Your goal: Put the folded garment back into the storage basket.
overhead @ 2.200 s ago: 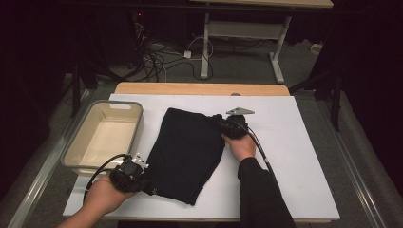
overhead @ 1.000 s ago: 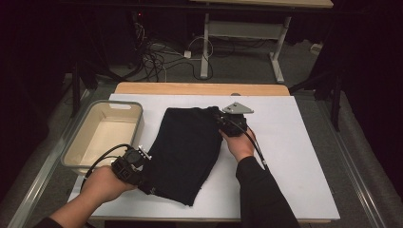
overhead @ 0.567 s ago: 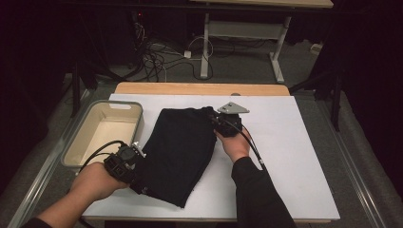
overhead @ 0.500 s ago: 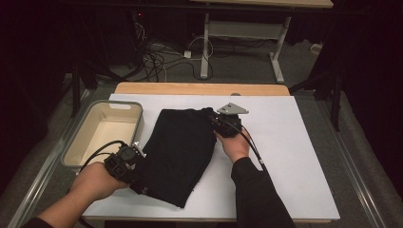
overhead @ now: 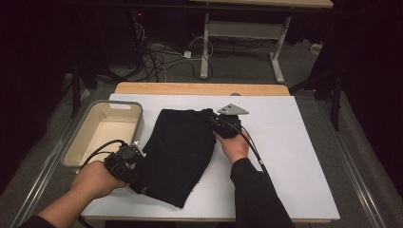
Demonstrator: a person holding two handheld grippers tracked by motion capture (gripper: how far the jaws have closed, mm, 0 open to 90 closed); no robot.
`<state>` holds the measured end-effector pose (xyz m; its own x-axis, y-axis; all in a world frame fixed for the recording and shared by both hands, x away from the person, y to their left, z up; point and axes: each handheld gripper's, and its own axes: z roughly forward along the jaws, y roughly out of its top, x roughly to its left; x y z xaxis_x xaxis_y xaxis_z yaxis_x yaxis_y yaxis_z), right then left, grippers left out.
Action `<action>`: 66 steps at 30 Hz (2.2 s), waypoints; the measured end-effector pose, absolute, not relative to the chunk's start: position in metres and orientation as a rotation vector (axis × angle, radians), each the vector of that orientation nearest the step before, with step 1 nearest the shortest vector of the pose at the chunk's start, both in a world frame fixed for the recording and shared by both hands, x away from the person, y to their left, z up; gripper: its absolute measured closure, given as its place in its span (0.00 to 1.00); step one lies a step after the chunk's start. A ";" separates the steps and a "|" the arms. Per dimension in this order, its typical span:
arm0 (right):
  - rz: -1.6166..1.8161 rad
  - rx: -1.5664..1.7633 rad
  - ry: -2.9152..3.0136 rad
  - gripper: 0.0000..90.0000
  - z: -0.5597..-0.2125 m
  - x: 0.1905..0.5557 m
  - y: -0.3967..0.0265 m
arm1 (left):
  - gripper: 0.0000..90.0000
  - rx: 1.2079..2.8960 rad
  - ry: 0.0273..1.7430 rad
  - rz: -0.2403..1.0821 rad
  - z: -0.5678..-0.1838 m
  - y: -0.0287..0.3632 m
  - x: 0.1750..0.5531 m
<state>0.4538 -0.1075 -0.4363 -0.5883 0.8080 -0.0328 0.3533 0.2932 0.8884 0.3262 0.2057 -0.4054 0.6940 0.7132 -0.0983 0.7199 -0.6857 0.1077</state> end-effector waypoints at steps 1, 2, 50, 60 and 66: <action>1.245 1.036 2.085 0.88 -0.437 0.454 -0.108 | 0.76 2.765 1.173 -0.077 -0.405 0.206 0.326; 1.243 1.042 2.086 0.88 -0.437 0.454 -0.108 | 0.76 2.771 1.168 -0.083 -0.406 0.206 0.327; 1.276 1.028 2.050 0.88 -0.415 0.438 -0.109 | 0.76 2.849 1.143 -0.101 -0.375 0.203 0.332; 1.279 0.998 2.033 0.88 -0.394 0.436 -0.108 | 0.76 2.862 1.135 -0.107 -0.356 0.204 0.334; 1.293 0.968 2.013 0.88 -0.377 0.434 -0.105 | 0.76 2.876 1.128 -0.100 -0.343 0.206 0.335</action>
